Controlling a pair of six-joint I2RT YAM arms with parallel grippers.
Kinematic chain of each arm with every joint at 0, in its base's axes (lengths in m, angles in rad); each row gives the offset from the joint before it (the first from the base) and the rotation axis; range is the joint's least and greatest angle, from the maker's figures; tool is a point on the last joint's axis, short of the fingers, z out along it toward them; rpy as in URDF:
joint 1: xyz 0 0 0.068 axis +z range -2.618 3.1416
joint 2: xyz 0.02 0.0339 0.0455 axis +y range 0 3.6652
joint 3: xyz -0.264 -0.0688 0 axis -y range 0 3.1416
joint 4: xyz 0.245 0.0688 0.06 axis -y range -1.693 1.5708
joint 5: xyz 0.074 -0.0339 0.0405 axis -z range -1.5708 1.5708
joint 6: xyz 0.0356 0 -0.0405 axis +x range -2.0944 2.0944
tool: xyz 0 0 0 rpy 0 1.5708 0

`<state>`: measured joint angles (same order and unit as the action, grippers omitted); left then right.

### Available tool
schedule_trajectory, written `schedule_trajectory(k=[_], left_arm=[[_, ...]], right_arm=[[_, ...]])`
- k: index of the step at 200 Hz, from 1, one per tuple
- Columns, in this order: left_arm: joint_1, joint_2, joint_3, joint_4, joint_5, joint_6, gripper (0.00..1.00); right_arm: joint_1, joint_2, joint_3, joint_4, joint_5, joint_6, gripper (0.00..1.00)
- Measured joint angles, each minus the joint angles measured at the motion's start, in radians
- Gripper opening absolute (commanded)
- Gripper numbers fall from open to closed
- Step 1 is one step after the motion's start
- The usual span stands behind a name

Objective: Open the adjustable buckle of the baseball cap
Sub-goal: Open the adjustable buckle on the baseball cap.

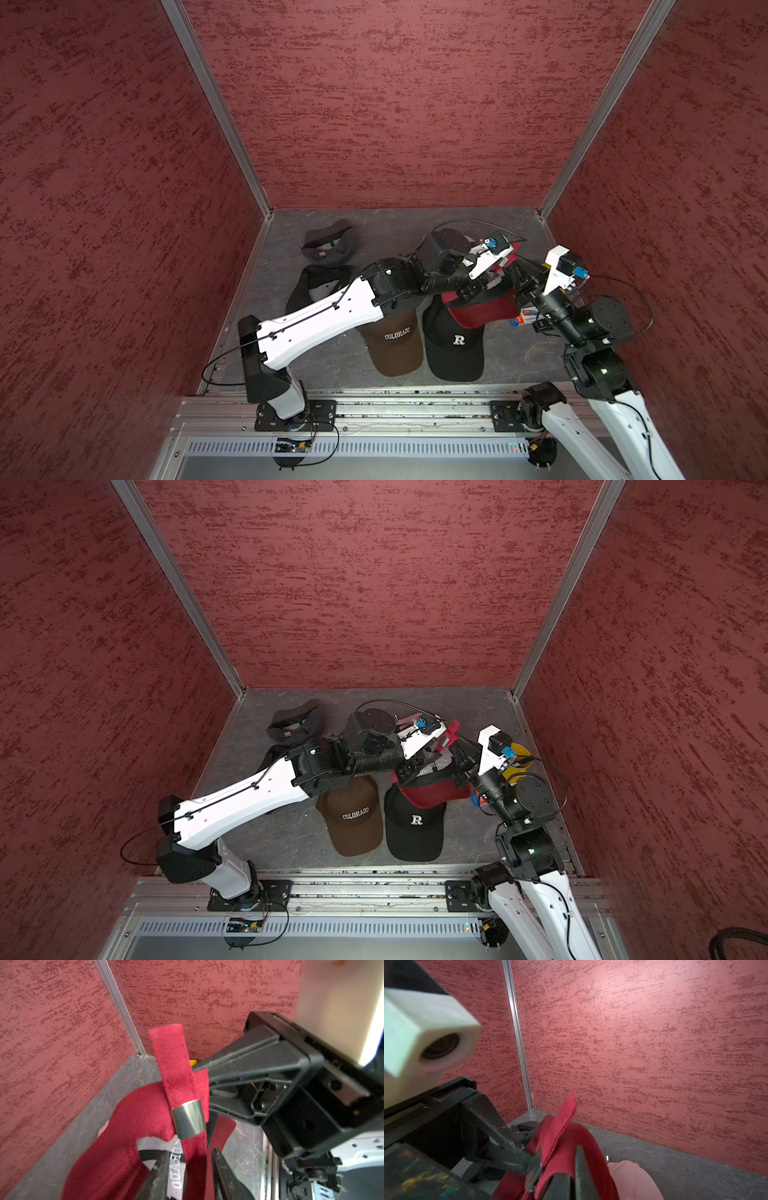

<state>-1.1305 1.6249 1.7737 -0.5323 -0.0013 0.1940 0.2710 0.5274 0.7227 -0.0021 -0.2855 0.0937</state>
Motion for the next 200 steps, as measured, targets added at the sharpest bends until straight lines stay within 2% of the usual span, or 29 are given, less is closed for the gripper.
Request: schedule_trajectory(k=[51, 89, 159, 200], left_arm=[[-0.046, -0.059, -0.011, 0.009, -0.027, 0.003, 0.41], [-0.041, -0.053, 0.051, 0.022, -0.030, 0.005, 0.41], [0.027, 0.095, 0.238, 0.017, 0.027, -0.022, 0.43], [0.044, 0.155, 0.271, 0.001, 0.082, -0.061, 0.43]], right_arm=[[0.000, 0.014, 0.000, -0.001, 0.000, 0.014, 0.00], [0.000, 0.015, 0.000, -0.003, 0.000, 0.015, 0.00], [0.000, 0.015, 0.000, -0.005, -0.004, 0.027, 0.00], [0.000, 0.016, 0.000, -0.012, -0.009, 0.030, 0.00]])
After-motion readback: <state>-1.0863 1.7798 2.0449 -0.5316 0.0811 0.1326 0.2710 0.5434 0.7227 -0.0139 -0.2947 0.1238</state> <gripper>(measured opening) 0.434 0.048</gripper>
